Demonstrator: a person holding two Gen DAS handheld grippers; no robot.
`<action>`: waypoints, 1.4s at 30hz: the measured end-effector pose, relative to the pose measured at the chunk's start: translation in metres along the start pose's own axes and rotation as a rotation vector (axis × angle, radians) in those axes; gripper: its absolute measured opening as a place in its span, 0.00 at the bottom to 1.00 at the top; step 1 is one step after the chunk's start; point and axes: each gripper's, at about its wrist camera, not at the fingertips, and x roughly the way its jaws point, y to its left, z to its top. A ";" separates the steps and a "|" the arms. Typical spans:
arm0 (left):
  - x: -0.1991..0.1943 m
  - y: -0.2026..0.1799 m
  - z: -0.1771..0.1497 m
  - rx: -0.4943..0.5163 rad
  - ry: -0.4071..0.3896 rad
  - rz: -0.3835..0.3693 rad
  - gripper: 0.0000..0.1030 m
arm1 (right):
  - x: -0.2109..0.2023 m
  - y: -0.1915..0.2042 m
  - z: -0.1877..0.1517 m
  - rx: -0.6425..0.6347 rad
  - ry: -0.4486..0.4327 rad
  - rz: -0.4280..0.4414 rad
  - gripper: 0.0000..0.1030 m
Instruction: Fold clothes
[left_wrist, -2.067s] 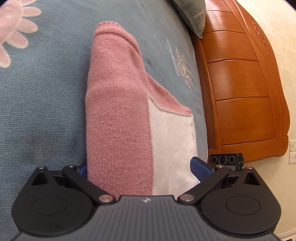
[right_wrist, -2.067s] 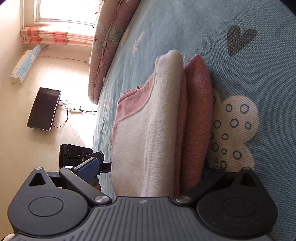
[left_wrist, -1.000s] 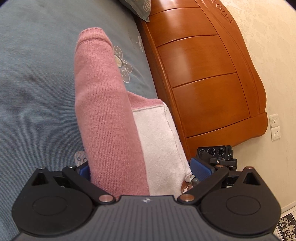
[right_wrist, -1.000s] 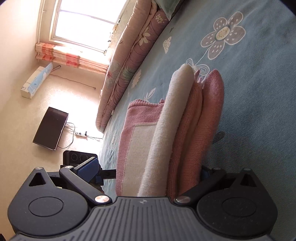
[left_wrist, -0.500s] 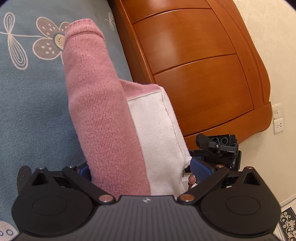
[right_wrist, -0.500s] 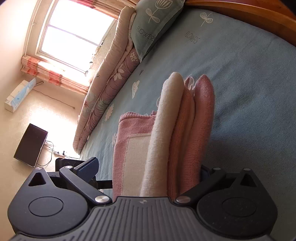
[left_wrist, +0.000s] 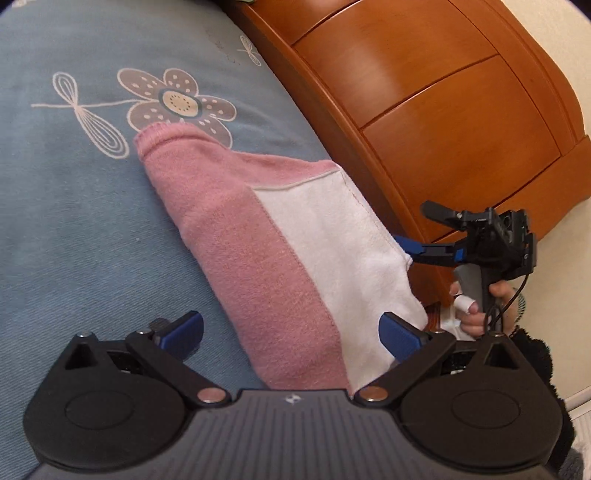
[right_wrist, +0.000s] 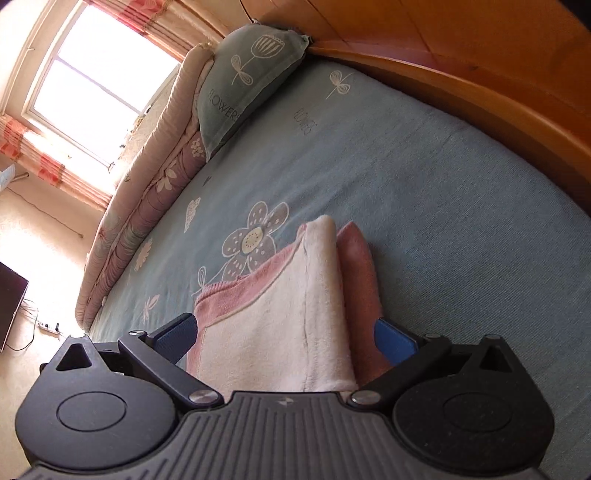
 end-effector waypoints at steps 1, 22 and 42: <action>-0.010 -0.003 -0.005 0.037 -0.009 0.040 0.97 | -0.010 0.008 -0.001 -0.020 -0.036 0.021 1.00; -0.054 -0.030 -0.080 0.383 -0.105 0.442 0.99 | 0.033 0.068 -0.027 -0.318 -0.098 -0.178 1.00; -0.069 -0.037 -0.114 0.448 -0.106 0.510 0.99 | -0.026 0.034 -0.107 -0.196 -0.071 -0.240 1.00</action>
